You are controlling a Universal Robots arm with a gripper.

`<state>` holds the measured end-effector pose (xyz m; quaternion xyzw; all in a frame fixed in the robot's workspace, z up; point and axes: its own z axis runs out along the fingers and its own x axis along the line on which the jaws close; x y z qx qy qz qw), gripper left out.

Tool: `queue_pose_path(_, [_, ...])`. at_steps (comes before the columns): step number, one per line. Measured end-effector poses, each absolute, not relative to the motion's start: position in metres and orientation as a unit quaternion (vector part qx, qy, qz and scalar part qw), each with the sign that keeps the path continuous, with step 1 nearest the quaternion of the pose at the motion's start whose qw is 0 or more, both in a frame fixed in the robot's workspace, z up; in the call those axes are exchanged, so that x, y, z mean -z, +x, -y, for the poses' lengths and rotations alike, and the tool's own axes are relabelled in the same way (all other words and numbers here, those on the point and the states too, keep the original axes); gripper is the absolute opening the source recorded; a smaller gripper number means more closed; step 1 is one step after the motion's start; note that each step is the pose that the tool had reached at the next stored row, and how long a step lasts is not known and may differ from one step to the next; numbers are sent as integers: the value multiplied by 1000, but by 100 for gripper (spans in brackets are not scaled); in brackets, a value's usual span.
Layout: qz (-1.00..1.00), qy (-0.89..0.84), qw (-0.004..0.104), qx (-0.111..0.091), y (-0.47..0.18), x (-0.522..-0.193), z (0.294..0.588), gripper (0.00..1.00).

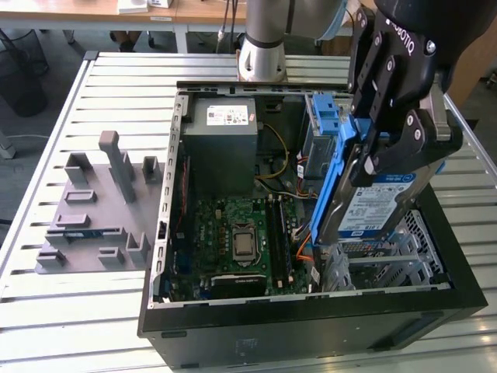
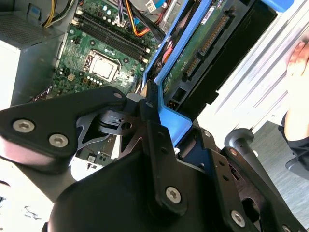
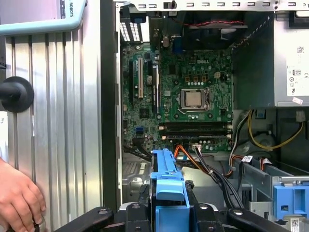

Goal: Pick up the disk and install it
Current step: 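Insert the disk into the insertion slot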

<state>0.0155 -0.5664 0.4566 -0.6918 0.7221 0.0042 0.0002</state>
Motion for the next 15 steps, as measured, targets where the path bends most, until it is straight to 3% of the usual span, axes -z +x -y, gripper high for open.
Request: queue_pose_path(15, [-722,-692,0,-4,37,-451,569,36])
